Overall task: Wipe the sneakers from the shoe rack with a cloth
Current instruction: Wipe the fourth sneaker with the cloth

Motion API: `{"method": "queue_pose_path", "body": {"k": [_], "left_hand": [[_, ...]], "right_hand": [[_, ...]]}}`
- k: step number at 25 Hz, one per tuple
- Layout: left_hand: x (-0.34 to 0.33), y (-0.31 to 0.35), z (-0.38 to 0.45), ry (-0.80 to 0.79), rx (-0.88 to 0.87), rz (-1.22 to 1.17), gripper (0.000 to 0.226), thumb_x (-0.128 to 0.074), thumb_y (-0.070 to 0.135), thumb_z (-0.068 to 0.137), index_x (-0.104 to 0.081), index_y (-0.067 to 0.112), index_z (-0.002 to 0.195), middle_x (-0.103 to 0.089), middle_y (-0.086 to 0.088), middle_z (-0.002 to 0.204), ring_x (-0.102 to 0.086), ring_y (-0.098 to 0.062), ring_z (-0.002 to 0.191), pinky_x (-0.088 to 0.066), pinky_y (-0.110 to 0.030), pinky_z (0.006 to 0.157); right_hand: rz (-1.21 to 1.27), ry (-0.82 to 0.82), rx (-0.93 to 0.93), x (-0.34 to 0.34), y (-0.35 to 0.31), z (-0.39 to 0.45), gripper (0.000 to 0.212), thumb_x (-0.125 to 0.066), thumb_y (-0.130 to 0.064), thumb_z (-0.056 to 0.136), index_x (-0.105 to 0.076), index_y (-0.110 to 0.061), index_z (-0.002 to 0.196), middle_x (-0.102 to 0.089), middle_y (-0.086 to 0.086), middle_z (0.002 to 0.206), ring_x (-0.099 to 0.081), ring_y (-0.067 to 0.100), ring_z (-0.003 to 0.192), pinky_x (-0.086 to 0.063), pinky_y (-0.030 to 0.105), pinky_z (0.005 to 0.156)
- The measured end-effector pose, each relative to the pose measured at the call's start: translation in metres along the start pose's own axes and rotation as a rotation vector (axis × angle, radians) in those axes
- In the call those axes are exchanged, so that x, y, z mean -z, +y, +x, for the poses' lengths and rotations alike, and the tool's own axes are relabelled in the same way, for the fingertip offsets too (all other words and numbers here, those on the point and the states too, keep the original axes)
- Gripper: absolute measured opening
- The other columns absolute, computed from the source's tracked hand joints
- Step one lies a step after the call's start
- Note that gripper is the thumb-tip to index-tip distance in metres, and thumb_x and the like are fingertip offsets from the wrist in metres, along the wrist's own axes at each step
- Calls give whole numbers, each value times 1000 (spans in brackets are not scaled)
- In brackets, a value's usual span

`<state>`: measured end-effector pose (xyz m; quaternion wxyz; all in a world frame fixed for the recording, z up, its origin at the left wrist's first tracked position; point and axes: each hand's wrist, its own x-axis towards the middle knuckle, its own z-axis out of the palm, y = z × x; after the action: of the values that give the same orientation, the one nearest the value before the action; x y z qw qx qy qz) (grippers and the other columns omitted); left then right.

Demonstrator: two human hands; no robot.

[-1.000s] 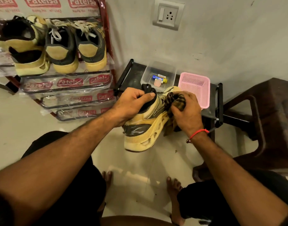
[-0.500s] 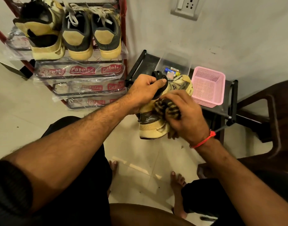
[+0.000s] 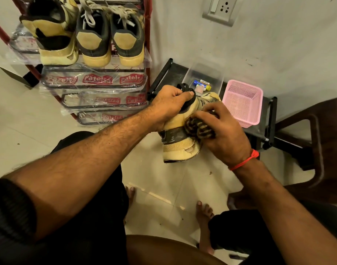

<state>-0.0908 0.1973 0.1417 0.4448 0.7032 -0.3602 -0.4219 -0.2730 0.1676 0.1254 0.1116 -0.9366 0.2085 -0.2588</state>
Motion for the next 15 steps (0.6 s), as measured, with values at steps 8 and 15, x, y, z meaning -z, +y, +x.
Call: {"method": "queue_pose_path", "body": {"k": [8,15], "left_hand": [[-4,-3,-4,-32,35,11,33,-64,33,98,-72,7,79,-64,1,64,-58,-6,55,-48,-23,54],[-10,1,-9,-104,86,-6,32,-66,34,97,-72,12,74,-64,6,57,-61,-8,58,-51,-23,60]], "right_hand": [[33,5,79,-2,-6,0,43,-59,-24,81,-59,-11,122,-54,16,120,-61,34,101,-60,47,72],[98,-119,249,-8,-52,-11,40,-73,-23,82,-67,-5,118,-61,15,112,-62,26,96,-57,34,75]]}}
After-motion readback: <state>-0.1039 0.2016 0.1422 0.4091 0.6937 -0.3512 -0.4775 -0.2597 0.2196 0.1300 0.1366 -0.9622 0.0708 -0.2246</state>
